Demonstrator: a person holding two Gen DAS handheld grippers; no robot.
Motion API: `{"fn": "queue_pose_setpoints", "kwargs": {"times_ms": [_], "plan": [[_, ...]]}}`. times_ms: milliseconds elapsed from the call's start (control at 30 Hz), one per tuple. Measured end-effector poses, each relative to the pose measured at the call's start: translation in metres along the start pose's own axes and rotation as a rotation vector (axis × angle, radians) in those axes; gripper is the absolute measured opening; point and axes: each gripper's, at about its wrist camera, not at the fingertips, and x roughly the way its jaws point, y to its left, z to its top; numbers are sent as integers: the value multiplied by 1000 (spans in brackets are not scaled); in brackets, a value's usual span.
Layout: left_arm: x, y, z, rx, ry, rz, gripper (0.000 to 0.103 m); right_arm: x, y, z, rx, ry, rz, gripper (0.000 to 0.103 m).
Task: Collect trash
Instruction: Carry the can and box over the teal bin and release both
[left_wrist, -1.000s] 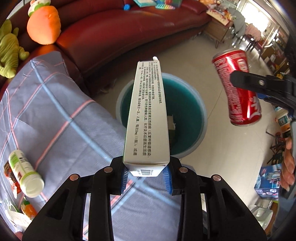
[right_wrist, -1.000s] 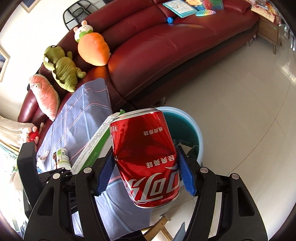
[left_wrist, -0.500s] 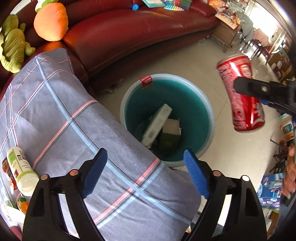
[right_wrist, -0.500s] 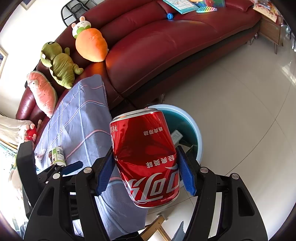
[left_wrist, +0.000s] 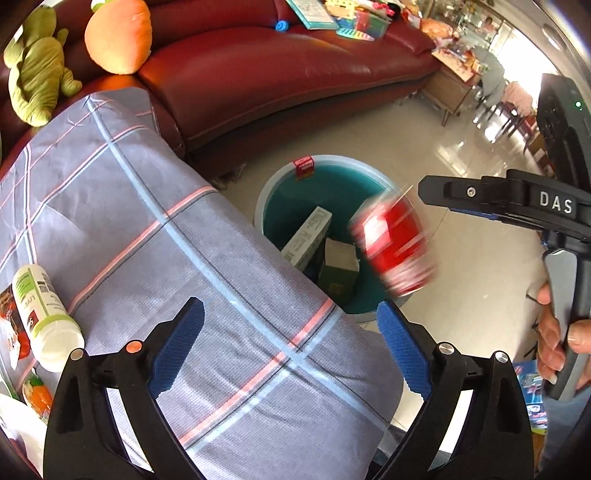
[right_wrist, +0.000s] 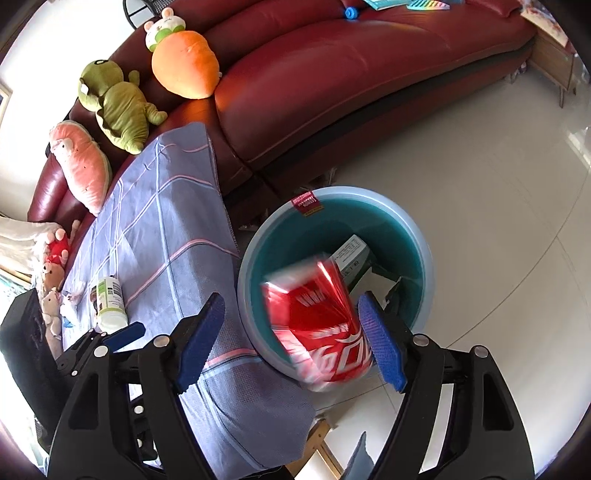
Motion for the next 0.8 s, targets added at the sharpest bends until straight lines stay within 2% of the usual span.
{"fn": "queue_pose_setpoints", "kwargs": {"times_ms": [133,200,500,800], "plan": [[-6,7,-4,-18,-6,-4,95,-2,6,-3,-12,9,-29,76],[-9,10,-8,-29,-8,-8,95,-4,10,-6,-20,19,-42,81],[-31,27,-24,-57,-32,-11,95,-9,37,-22,-56,37,-56,81],[-66,52,-48,-100,-94,-10,98,-22,84,-39,-132,27,-71,84]]}}
